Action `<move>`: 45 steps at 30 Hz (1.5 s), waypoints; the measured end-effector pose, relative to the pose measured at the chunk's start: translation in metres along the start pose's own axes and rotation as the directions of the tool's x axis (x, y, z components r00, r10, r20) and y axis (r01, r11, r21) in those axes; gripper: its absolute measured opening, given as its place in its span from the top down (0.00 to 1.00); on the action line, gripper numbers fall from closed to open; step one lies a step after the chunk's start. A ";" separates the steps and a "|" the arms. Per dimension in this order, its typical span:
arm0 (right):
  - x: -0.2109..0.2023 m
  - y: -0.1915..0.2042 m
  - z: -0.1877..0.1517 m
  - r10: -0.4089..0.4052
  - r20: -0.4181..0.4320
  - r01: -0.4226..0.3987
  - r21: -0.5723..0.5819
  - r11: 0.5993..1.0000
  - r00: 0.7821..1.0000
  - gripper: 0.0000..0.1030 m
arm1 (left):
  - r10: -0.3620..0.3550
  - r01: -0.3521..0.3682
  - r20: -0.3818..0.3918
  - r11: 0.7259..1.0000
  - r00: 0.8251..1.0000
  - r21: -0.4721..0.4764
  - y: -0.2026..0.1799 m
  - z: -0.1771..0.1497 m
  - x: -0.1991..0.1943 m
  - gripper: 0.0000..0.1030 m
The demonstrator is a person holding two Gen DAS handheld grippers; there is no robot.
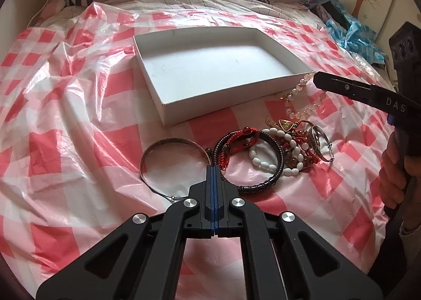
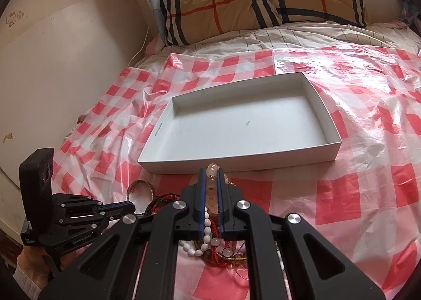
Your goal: Organize jewelry
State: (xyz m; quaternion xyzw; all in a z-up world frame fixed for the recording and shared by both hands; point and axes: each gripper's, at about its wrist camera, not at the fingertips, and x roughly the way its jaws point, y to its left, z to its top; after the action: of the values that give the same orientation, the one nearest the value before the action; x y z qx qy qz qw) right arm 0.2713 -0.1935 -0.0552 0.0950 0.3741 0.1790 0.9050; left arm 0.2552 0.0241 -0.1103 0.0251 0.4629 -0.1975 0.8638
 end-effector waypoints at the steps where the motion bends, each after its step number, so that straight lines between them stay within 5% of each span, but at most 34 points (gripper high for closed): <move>1: 0.000 0.000 0.000 0.000 -0.001 0.000 0.001 1.000 1.000 0.92 | 0.037 -0.037 0.003 0.999 0.999 0.036 -0.004 -0.001 0.000 1.00; 4: 0.000 0.000 0.001 0.001 -0.005 -0.001 0.001 1.000 1.000 0.92 | 0.089 -0.087 -0.019 0.990 0.996 0.116 -0.016 -0.004 0.008 0.93; 6: 0.001 0.000 0.000 0.002 -0.009 -0.002 -0.002 1.000 1.000 0.92 | 0.138 -0.132 -0.023 0.976 0.990 0.174 -0.023 -0.005 0.015 0.61; 8: 0.002 0.000 -0.001 0.003 -0.012 -0.003 -0.006 1.000 1.000 0.92 | 0.197 -0.188 -0.020 0.957 0.980 0.222 -0.029 -0.008 0.021 0.56; 11: 0.002 0.002 -0.001 0.006 -0.010 -0.006 -0.009 1.000 1.000 0.92 | 0.159 -0.146 -0.068 0.977 0.985 0.156 -0.023 -0.005 0.025 0.89; 14: -0.001 0.003 0.001 0.009 0.005 -0.009 -0.006 1.000 1.000 0.92 | 0.107 -0.101 -0.053 0.989 0.993 0.107 -0.021 -0.001 0.016 1.00; 18: -0.011 0.005 0.007 -0.001 0.064 0.003 -0.026 1.000 0.998 0.92 | 0.009 -0.011 0.057 1.000 0.998 0.024 -0.022 0.013 -0.013 1.00; 27: -0.027 -0.004 0.022 0.005 0.176 -0.006 0.002 1.000 0.984 0.92 | -0.116 0.128 0.237 0.991 0.965 -0.036 -0.039 0.050 -0.049 1.00; 32: -0.025 -0.009 0.027 0.003 0.173 -0.005 0.012 1.000 0.985 0.92 | -0.113 0.122 0.218 0.992 0.969 -0.030 -0.032 0.063 -0.049 1.00; 34: -0.022 -0.010 0.027 0.003 0.156 -0.005 0.013 1.000 0.988 0.92 | -0.039 0.034 0.163 0.999 0.986 0.037 -0.034 0.054 -0.042 1.00; 35: -0.021 -0.010 0.026 0.007 0.149 -0.009 0.015 1.000 0.989 0.92 | -0.018 0.009 0.119 0.997 0.993 0.076 -0.035 0.048 -0.034 0.95; 38: -0.018 -0.007 0.024 0.016 0.137 -0.018 0.009 1.000 0.990 0.92 | 0.114 -0.118 0.033 0.979 0.993 0.167 -0.041 0.032 -0.008 0.52; 39: -0.018 -0.006 0.023 0.018 0.136 -0.019 0.006 1.000 0.991 0.92 | 0.160 -0.160 0.014 0.964 0.987 0.214 -0.044 0.027 0.004 0.51; 41: -0.017 -0.005 0.021 0.021 0.134 -0.022 0.003 1.000 0.991 0.92 | 0.223 -0.203 -0.048 0.943 0.974 0.265 -0.045 0.017 0.025 0.52; 44: -0.017 -0.005 0.021 0.022 0.134 -0.023 0.006 1.000 0.991 0.92 | 0.152 -0.129 -0.098 0.969 0.983 0.209 -0.042 0.014 0.030 1.00; 45: -0.017 -0.005 0.020 0.023 0.134 -0.024 0.007 1.000 0.991 0.92 | 0.179 -0.153 -0.100 0.962 0.979 0.226 -0.043 0.013 0.031 1.00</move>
State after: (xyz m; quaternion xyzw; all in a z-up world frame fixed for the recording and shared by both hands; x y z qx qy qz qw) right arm 0.2757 -0.2056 -0.0313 0.1153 0.3121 0.1812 0.9255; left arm 0.2653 -0.0287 -0.1221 0.1700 0.4855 -0.1717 0.8402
